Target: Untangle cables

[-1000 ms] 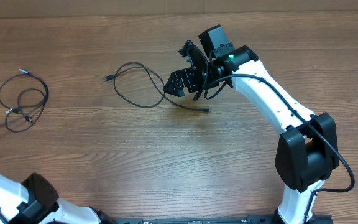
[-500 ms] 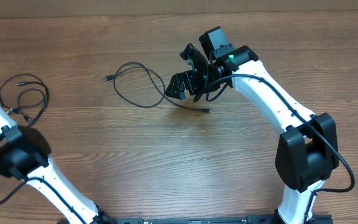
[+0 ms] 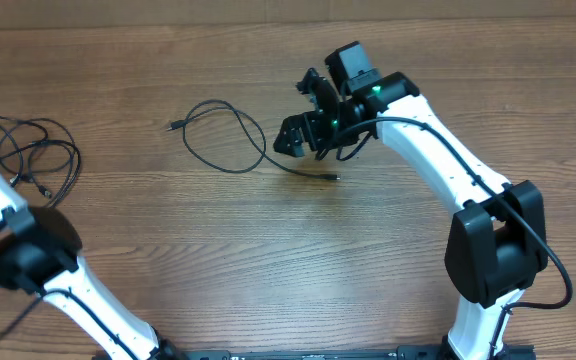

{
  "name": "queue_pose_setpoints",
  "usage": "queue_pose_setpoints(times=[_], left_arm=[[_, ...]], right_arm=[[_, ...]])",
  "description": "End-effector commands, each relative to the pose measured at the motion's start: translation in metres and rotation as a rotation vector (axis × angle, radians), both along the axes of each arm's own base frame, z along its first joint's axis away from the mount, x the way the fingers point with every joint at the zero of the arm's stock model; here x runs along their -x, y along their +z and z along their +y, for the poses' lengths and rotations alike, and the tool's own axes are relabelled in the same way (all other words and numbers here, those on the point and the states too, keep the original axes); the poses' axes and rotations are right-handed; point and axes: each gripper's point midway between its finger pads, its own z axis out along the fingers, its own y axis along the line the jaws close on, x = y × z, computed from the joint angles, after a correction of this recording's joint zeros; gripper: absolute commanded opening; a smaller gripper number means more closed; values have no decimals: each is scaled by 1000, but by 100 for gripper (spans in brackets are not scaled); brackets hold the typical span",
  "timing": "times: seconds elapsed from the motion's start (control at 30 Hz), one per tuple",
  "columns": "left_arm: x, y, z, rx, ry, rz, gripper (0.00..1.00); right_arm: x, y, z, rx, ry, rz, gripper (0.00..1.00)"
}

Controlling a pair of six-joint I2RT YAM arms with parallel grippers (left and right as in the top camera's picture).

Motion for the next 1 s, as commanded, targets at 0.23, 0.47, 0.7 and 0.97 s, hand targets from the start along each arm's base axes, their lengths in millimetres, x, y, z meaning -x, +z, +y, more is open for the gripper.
queue_pose_setpoints(times=[0.23,0.47,0.7,0.97], left_arm=[[-50,89,-193,43,-627,-213,97],[-95,31,-287,-56,-1131,-35,100],[-121,-79,-361,-8,-1635,136,100],[-135,-180,-382,36,-1801,268,98]], right_arm=[[-63,59,-125,-29,-380,-25,100],[-61,52,-180,-11,-511,55,100],[-55,49,-181,3,-492,69,100],[-52,47,-183,18,-496,80,100]])
